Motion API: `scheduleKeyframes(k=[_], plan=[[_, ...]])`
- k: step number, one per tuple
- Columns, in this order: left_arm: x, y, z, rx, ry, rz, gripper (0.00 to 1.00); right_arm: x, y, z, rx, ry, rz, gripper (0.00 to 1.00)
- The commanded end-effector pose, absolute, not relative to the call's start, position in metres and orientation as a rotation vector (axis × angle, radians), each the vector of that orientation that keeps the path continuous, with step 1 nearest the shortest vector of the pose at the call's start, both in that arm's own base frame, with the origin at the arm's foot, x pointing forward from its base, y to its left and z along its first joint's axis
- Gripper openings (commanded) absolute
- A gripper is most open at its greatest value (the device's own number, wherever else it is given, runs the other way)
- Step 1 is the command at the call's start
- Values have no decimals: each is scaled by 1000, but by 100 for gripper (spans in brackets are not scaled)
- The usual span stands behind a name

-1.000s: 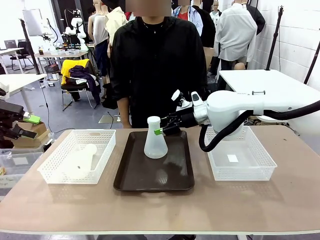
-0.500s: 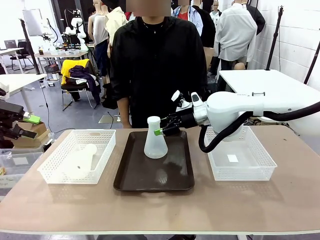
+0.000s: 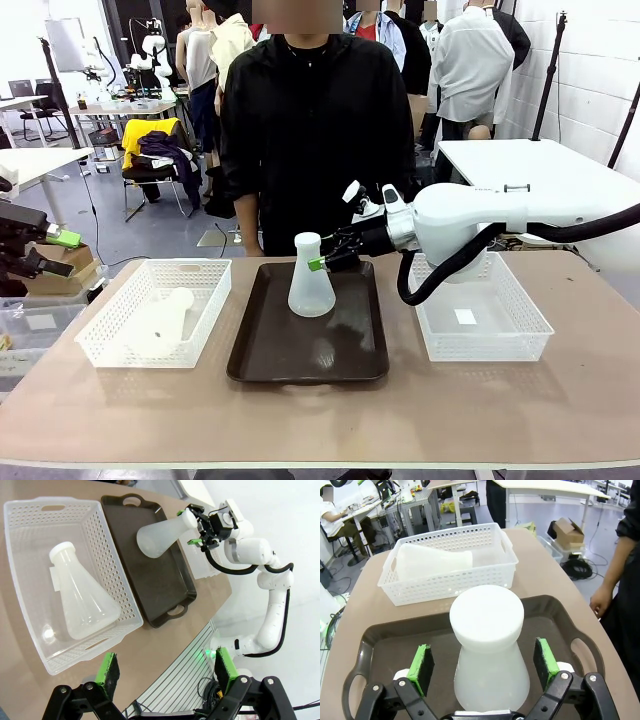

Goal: Prepare the laboratory tools.
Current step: Pick up the Big flask that the person points to.

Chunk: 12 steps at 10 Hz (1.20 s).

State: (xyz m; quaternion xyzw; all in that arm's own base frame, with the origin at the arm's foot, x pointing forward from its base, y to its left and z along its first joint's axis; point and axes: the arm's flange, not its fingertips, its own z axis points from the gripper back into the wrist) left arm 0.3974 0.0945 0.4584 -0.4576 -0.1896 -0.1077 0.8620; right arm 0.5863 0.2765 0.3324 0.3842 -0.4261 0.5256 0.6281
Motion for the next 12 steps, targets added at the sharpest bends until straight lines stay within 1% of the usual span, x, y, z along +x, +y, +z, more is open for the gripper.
scheduleKeyframes(k=[1,4,5,6,7,9,12], plan=[[395,97,459,-953,-393,-238,100,587,277,335,878,-978,1207,100],[395,97,459,-953,-393,-238,100,586,276,332,880,-977,1205,100],[395,97,459,-953,-393,-238,100,559,250,353,807,-1000,1217,100],[395,97,459,-953,-393,-238,100,541,227,368,737,-999,1208,100],[395,97,459,-953,-393,-238,100,527,203,380,704,-1003,1193,100],[395,97,459,-953,-393,-238,100,503,150,400,553,-1015,1089,100],[395,97,459,-953,-393,-238,100,461,94,413,455,-1086,918,100]])
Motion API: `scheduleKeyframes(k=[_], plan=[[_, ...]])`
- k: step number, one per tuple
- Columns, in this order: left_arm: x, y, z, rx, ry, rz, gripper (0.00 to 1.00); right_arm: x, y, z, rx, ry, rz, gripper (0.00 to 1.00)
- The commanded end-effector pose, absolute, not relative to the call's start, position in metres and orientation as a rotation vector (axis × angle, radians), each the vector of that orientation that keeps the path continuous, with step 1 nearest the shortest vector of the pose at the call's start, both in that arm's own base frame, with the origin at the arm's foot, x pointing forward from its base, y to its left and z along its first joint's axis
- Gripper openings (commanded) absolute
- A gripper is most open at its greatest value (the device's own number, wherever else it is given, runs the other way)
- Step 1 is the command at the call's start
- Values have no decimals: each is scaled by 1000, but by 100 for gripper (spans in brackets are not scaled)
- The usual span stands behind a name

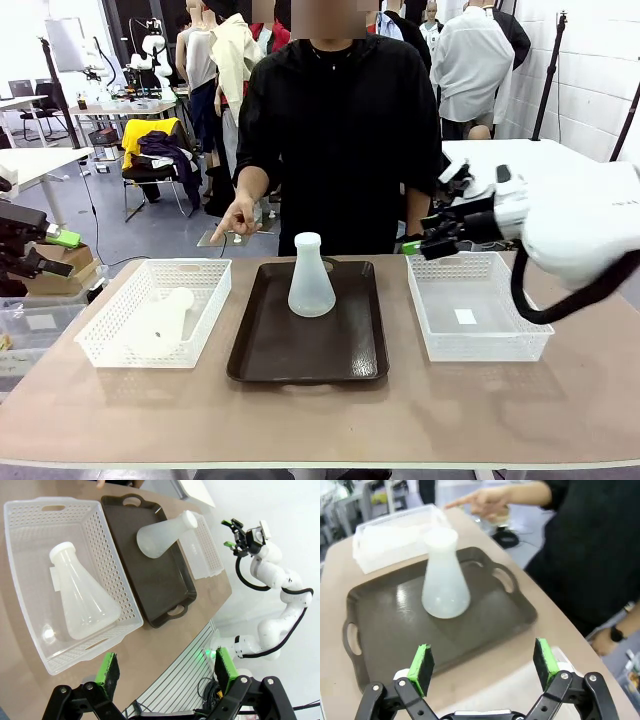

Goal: Prepare the laboratory tools.
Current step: Pick up the Big flask that the person points to.

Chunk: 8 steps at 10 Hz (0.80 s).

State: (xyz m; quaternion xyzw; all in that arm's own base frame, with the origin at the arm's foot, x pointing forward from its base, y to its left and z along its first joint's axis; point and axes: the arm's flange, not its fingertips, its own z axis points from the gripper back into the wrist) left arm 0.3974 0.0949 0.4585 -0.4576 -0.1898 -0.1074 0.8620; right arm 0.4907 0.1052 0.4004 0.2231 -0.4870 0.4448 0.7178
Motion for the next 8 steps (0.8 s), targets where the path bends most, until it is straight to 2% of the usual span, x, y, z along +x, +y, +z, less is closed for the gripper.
scheduleKeyframes(k=[1,3,6,7,8], plan=[[395,97,459,-953,-393,-238,100,448,72,417,423,-1131,843,100],[395,97,459,-953,-393,-238,100,422,47,415,397,-1198,739,100],[395,97,459,-953,-393,-238,100,413,36,414,383,-1274,691,100],[395,97,459,-953,-393,-238,100,446,29,417,402,-1235,716,100],[395,97,459,-953,-393,-238,100,446,29,417,402,-1235,716,100]])
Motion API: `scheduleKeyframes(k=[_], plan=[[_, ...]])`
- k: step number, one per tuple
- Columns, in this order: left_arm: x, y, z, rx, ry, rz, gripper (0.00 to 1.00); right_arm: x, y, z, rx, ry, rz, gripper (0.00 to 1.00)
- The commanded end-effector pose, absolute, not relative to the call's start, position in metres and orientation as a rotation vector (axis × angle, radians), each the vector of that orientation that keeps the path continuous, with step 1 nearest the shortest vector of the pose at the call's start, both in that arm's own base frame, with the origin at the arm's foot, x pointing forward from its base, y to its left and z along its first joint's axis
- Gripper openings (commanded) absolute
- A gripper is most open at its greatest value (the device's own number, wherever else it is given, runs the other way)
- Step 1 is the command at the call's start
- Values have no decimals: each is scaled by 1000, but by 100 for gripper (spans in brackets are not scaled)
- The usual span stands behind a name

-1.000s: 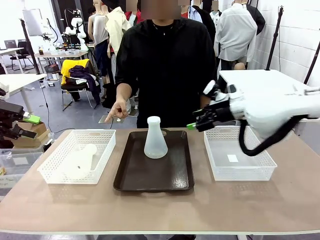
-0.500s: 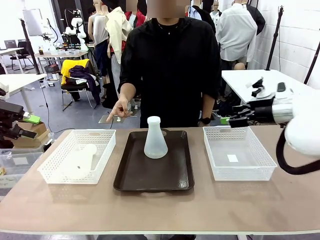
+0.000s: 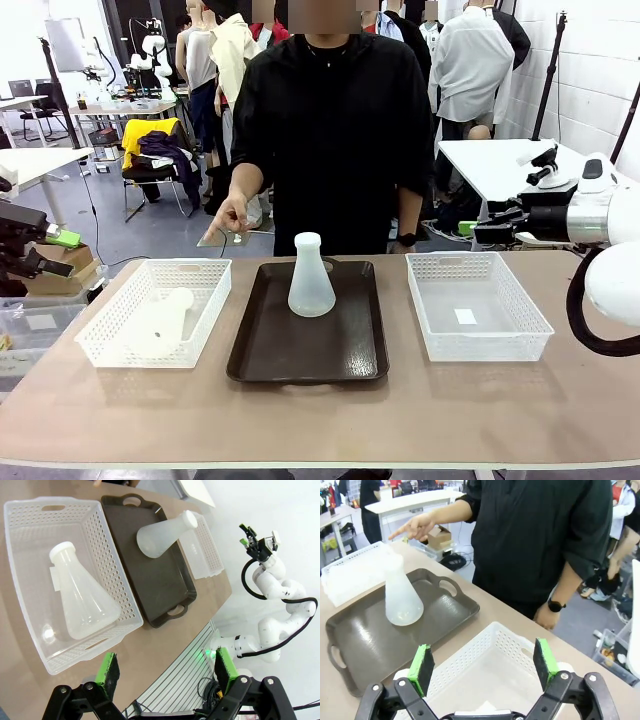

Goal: Prepare the laboratory tools.
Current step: Pick up the Big flask that the person points to.

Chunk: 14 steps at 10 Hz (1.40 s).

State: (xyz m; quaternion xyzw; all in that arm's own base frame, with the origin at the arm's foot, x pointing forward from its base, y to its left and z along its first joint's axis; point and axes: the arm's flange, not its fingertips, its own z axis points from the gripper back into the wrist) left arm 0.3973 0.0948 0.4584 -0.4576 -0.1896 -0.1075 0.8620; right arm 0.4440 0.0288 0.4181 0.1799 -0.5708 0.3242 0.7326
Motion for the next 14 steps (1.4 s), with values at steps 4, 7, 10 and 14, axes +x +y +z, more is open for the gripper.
scheduleKeyframes(k=[4,7,10,14], plan=[[419,66,465,-814,-380,-235,100,446,29,417,402,-1235,716,100],[469,-8,459,-489,-302,-397,100,446,29,417,402,-1235,716,100],[503,-51,452,-213,-326,-367,100,446,29,417,402,-1235,716,100],[536,-69,422,-122,-242,-297,100,446,29,417,402,-1235,716,100]])
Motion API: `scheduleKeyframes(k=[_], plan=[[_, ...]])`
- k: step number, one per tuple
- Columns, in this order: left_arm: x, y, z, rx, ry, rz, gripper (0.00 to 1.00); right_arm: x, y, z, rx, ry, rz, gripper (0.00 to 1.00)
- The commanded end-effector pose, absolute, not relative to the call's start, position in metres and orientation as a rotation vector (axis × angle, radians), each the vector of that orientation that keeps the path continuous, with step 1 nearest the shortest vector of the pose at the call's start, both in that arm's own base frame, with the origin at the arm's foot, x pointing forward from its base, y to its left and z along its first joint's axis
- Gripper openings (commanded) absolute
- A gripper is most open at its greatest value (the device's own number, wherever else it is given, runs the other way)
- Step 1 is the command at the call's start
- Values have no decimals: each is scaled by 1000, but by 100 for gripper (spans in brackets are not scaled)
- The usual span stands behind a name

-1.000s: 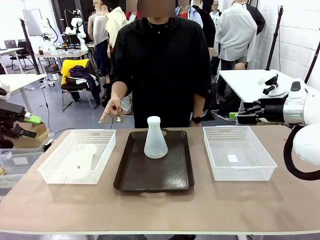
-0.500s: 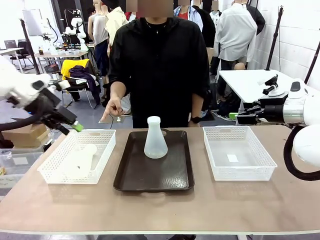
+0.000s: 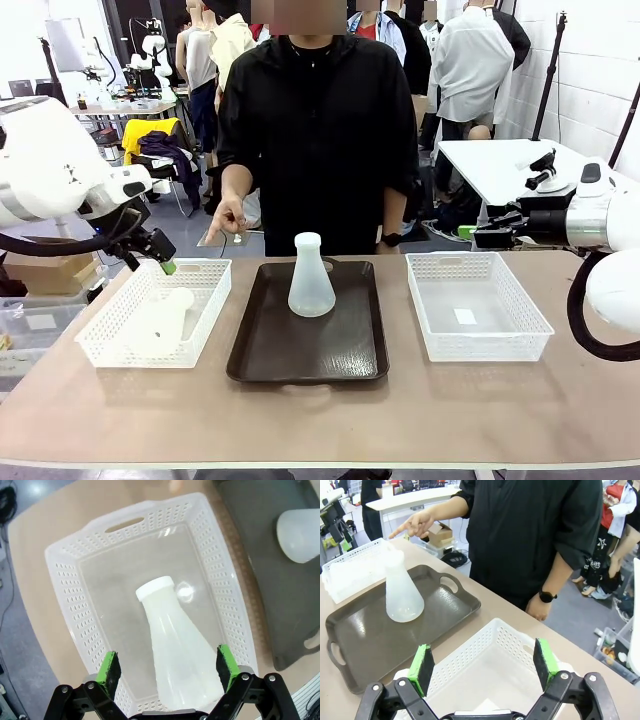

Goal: Prepare the laboratory tools.
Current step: Pick up the Big flask that the person points to.

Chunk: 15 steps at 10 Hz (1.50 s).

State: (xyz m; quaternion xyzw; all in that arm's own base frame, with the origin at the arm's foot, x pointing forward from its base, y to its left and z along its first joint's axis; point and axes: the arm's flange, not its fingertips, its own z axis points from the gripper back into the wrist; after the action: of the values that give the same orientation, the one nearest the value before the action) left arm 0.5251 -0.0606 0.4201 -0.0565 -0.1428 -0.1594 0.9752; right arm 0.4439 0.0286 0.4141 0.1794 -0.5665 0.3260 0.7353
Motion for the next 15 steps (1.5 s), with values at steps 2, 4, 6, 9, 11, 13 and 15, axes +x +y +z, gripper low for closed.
scheduleKeyframes(k=[2,4,6,9,11,13,15], plan=[[545,-70,412,-112,-189,-284,100,446,29,417,402,-1235,716,100],[551,-74,400,-77,-185,-272,100,446,29,417,402,-1235,716,100],[558,-83,386,-54,-198,-259,100,446,29,417,402,-1235,716,100],[568,-98,368,-33,-198,-253,100,446,29,417,402,-1235,716,100],[577,-104,355,-30,-202,-243,100,446,29,417,402,-1235,716,100],[588,-105,345,-23,-207,-188,100,446,29,417,402,-1235,716,100],[594,-105,335,-28,-167,-183,100,446,29,417,402,-1235,716,100]])
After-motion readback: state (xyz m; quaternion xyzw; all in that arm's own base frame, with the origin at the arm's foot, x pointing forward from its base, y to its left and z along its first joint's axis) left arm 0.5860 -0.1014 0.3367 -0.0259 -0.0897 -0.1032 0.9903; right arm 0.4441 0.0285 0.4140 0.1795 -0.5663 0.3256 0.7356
